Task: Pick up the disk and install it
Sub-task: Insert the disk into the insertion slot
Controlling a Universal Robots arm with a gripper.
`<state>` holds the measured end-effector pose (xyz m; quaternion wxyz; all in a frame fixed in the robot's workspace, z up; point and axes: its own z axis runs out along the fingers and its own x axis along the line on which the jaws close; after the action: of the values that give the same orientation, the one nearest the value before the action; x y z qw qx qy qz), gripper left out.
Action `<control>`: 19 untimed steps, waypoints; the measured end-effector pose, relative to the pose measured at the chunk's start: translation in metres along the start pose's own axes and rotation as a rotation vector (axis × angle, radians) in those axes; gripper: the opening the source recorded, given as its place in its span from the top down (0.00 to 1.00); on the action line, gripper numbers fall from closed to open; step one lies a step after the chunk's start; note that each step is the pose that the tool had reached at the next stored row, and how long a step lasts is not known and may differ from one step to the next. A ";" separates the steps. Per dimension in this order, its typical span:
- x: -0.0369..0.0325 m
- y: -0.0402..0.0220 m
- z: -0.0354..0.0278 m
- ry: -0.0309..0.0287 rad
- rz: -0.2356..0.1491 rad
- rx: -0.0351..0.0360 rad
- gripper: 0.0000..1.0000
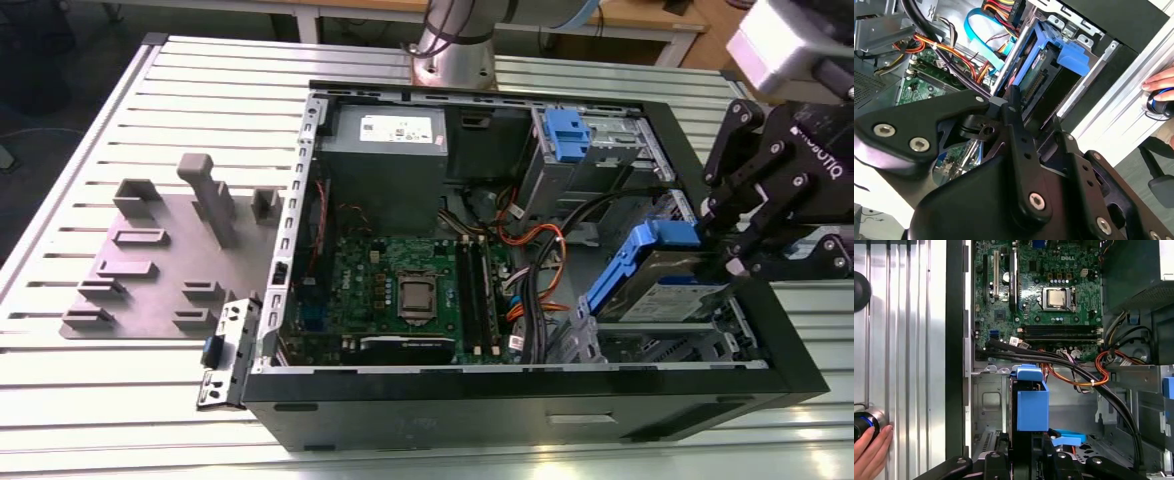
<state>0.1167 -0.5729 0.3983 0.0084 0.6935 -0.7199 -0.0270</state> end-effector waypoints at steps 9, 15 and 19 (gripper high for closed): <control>0.0004 -0.0008 0.0163 0.0000 0.000 0.0000 0.65; 0.0008 -0.0015 0.0307 0.0008 0.000 -0.0001 0.65; 0.0009 -0.0019 0.0381 0.0019 0.000 -0.0002 0.65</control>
<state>0.1167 -0.5729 0.3602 0.0091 0.6935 -0.7199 -0.0264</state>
